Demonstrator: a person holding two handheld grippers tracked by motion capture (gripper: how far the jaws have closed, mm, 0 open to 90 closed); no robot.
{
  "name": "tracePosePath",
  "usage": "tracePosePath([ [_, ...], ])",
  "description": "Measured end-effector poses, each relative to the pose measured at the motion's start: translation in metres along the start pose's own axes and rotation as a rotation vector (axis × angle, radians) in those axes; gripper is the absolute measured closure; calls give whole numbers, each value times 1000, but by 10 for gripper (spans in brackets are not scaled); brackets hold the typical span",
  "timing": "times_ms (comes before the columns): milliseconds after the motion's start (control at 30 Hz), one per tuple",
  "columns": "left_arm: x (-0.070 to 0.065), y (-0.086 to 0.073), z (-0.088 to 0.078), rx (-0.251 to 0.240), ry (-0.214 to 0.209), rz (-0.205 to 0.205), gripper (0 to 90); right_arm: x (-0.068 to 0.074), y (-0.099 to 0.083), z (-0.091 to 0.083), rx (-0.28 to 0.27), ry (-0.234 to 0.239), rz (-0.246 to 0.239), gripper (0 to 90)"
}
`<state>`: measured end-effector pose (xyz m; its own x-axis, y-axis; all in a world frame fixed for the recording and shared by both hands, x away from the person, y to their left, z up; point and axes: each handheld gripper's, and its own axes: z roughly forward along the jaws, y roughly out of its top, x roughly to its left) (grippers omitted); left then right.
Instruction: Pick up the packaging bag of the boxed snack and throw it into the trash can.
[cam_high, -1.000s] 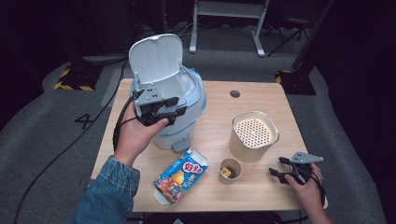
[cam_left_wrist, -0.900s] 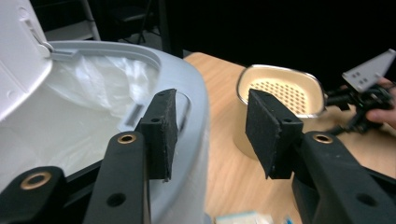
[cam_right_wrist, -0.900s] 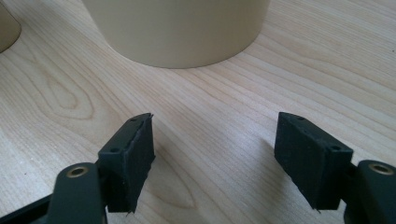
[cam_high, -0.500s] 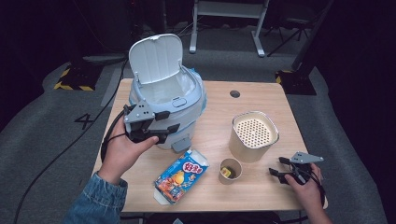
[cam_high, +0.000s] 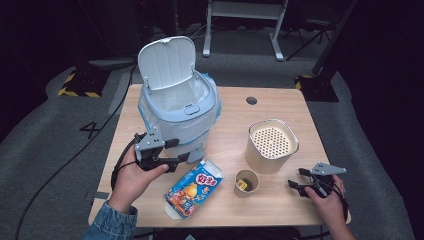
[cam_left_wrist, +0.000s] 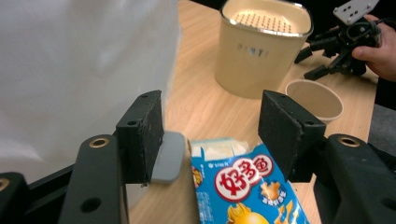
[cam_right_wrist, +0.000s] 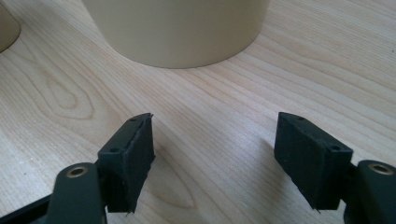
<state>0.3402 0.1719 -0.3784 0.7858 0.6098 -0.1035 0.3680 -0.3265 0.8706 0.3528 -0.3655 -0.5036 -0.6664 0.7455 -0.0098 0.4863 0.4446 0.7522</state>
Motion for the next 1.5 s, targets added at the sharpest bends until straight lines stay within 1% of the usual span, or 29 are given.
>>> tracePosePath([
  [33,1,-5,3,4,-9,-8,388,0,0,0,0,0,1,287],
  [67,2,-9,7,13,-18,-29,388,0,0,0,0,0,1,287],
  [100,3,-13,11,35,-23,-37,387,0,0,0,0,0,0,287],
  [133,4,-17,15,60,-21,-30,385,0,0,0,0,0,0,287],
  [200,4,-23,21,80,-14,-45,387,0,0,0,0,1,2,287],
  [267,4,-30,28,100,-20,-57,388,0,0,0,0,1,1,287],
  [333,5,-37,35,131,-21,-53,393,0,0,0,0,1,2,287],
  [367,6,-41,38,145,-22,-64,398,0,0,0,0,1,2,287],
  [500,8,-54,49,206,-29,-79,422,0,0,0,0,1,2,287],
  [600,10,-62,55,228,-38,-107,426,0,0,0,0,1,1,287],
  [667,11,-66,61,255,-39,-105,426,0,0,0,0,0,0,287],
  [700,11,-67,63,280,-35,-92,426,0,0,0,0,1,1,287],
  [767,10,-69,68,308,-29,-78,425,0,0,0,0,1,1,287],
  [800,10,-69,69,319,-34,-73,427,0,0,0,0,1,1,287],
  [833,10,-71,71,308,-39,-82,430,0,0,0,0,0,0,287],
  [867,9,-72,73,307,-51,-100,432,0,0,0,0,0,0,287],
  [900,9,-73,74,316,-56,-106,436,0,0,0,0,1,1,286],
  [1000,10,-77,78,349,-50,-99,448,0,0,0,0,0,0,287],
  [1067,9,-78,80,350,-62,-130,463,0,0,0,0,0,1,287],
  [1167,9,-78,82,374,-74,-124,541,0,0,0,0,0,1,287],
  [1200,8,-79,83,378,-86,-135,578,0,0,0,0,0,1,286],
  [1267,6,-78,84,396,-62,-119,615,0,0,0,0,1,1,287],
  [1300,7,-77,83,410,-49,-107,654,0,0,0,0,0,1,286],
  [1333,8,-76,83,412,-44,-106,706,0,0,0,0,0,1,287],
  [1400,10,-76,81,402,-33,-117,791,0,0,0,0,1,1,287],
  [1433,12,-76,81,395,-42,-132,804,0,0,0,0,0,1,286],
  [1500,13,-78,80,378,-42,-137,827,0,0,0,0,1,1,286],
])
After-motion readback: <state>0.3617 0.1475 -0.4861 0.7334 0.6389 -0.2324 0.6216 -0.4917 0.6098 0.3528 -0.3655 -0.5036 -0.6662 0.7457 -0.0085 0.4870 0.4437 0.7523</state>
